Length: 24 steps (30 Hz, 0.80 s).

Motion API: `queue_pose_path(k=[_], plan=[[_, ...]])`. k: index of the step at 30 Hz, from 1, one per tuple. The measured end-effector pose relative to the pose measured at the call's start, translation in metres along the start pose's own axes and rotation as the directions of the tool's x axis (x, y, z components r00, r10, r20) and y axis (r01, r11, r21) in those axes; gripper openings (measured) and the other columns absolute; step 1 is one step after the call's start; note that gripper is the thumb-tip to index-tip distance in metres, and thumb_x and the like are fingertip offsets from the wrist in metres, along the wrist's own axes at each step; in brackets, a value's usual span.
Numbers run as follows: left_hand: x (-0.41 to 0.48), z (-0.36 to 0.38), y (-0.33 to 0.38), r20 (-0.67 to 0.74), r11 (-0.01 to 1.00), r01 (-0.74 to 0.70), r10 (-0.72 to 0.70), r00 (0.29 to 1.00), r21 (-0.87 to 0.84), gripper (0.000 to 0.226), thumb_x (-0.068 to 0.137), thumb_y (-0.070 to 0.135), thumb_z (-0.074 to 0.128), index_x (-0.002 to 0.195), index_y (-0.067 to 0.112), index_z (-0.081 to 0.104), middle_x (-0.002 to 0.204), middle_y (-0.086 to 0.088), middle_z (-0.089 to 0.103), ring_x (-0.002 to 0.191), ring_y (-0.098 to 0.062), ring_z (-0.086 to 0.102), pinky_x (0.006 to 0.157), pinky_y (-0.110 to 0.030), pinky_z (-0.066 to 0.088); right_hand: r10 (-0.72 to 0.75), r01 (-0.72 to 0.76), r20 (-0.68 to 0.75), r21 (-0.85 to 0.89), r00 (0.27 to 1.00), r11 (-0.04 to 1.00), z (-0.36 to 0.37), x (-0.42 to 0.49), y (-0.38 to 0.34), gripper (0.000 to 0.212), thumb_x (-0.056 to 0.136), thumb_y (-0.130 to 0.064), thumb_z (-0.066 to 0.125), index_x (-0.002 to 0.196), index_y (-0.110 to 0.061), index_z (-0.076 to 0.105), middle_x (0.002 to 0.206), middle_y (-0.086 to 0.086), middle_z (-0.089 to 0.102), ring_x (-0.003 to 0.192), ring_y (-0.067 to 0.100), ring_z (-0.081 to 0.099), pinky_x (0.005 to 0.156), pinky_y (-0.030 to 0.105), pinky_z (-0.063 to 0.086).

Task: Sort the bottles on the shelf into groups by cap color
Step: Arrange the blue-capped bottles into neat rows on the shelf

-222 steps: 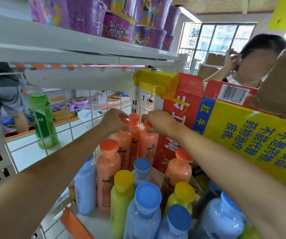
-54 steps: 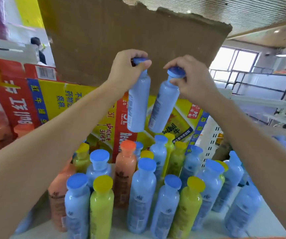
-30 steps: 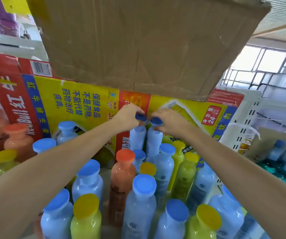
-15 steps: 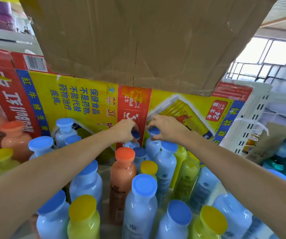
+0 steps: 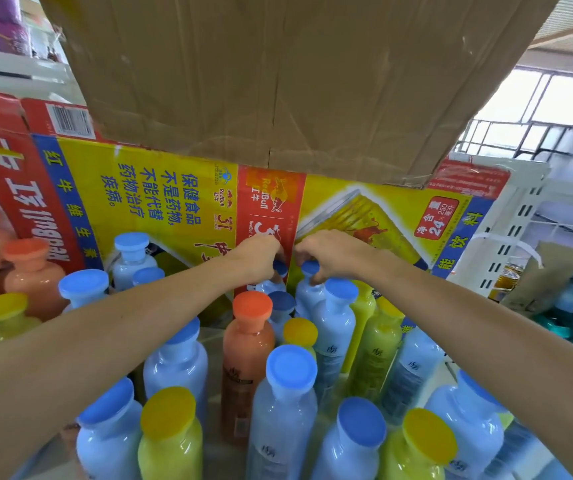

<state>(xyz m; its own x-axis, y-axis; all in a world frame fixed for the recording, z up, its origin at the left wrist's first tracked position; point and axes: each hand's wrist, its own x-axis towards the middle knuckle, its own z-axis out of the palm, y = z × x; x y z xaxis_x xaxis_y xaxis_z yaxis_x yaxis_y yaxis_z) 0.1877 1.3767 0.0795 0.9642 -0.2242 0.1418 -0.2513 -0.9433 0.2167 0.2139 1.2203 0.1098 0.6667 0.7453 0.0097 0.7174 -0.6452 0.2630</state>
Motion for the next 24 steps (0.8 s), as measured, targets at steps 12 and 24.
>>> queue_pose_path(k=[12, 24], plan=[[-0.005, -0.002, 0.001, -0.029, 0.975, 0.004, 0.002, 1.000, 0.222, 0.028, 0.082, 0.016, 0.064, 0.107, 0.003, 0.064, 0.107, -0.016, 0.062, 0.095, -0.032, 0.060, 0.080, -0.039, 0.051, -0.033, 0.036, 0.064, -0.038, 0.997, 0.999, -0.001, 0.005, 0.001, 0.044, 0.071, -0.031, 0.077, 0.108, -0.015, 0.060, 0.100, 0.004, 0.061, 0.096, 0.025, 0.055, 0.066, 0.030, 0.035], [-0.019, -0.025, 0.002, 0.161, 0.998, -0.049, 0.044, 0.986, 0.026, 0.034, 0.093, 0.013, 0.051, 0.126, 0.007, 0.054, 0.131, -0.007, 0.055, 0.118, -0.020, 0.050, 0.088, -0.019, 0.035, 0.061, -0.074, 0.064, 0.220, 0.996, 0.973, -0.007, -0.010, 0.006, 0.029, 0.090, -0.021, 0.057, 0.118, -0.017, 0.063, 0.117, -0.001, 0.066, 0.106, 0.017, 0.059, 0.084, 0.028, 0.045]])
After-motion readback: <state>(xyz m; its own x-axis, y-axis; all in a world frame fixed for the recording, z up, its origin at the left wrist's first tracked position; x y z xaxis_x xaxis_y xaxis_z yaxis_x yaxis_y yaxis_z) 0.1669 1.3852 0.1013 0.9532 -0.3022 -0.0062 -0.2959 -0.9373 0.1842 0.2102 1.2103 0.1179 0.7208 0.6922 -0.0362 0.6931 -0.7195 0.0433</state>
